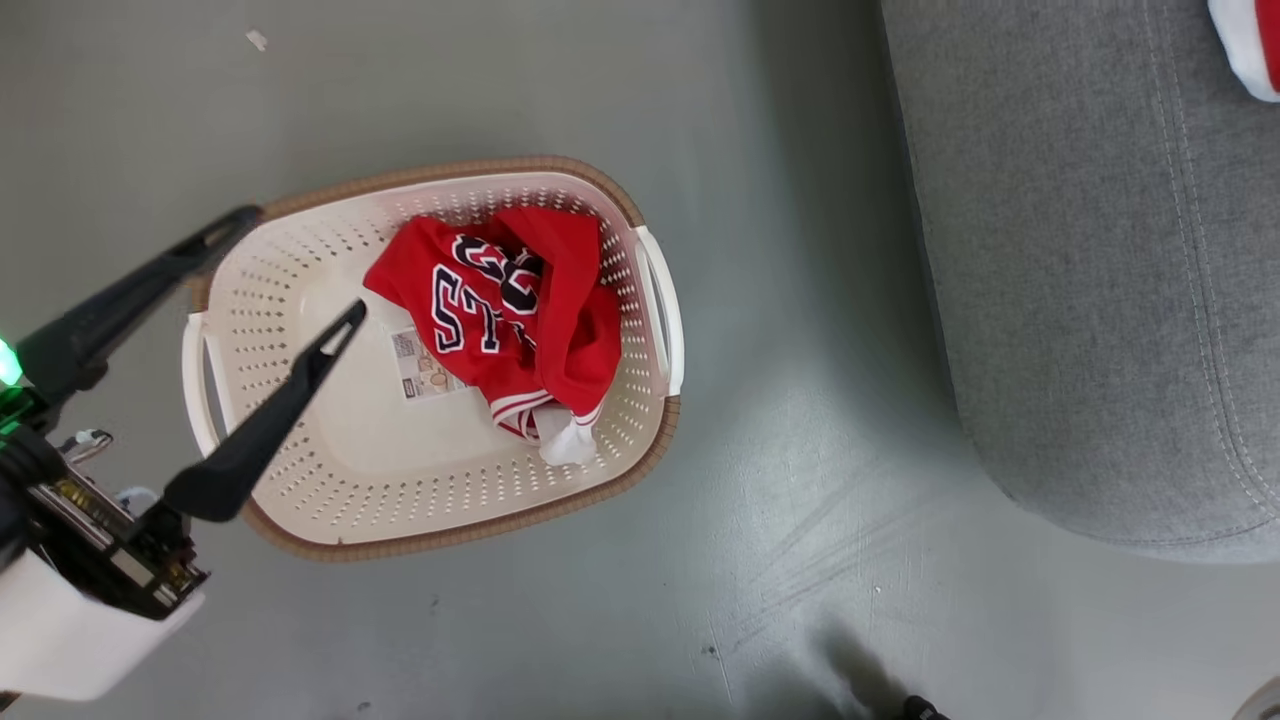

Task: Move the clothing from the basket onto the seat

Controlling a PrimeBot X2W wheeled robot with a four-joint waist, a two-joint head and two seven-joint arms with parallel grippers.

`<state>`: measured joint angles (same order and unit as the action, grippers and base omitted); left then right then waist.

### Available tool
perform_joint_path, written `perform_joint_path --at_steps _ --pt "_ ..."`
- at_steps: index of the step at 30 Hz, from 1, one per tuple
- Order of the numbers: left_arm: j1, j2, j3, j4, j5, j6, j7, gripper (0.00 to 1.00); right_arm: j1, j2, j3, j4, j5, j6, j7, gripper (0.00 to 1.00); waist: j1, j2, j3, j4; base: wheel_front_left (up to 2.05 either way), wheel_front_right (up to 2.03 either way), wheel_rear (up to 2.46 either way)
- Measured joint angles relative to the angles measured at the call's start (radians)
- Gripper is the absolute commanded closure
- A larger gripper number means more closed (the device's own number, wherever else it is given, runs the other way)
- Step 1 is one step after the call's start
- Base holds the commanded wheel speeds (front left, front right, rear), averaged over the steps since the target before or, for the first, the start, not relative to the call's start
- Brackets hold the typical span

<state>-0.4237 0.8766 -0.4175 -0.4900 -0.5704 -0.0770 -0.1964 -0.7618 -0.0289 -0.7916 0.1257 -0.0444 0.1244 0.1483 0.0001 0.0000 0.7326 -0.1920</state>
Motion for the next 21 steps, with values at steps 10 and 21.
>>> perform_joint_path --at_steps 10,21 --pt "0.005 -0.058 0.025 0.053 -0.044 0.018 -0.034 0.0 0.124 -0.003 0.21 -0.029 0.132 0.0 -0.06 0.0 0.0 0.0 -0.061 0.023 0.0 0.0 0.0" --pt "0.039 -0.122 0.055 0.126 -0.08 0.049 -0.049 0.0 0.206 -0.01 0.52 -0.071 0.189 0.0 -0.105 0.0 0.0 0.0 -0.144 0.055 0.0 0.0 0.0"
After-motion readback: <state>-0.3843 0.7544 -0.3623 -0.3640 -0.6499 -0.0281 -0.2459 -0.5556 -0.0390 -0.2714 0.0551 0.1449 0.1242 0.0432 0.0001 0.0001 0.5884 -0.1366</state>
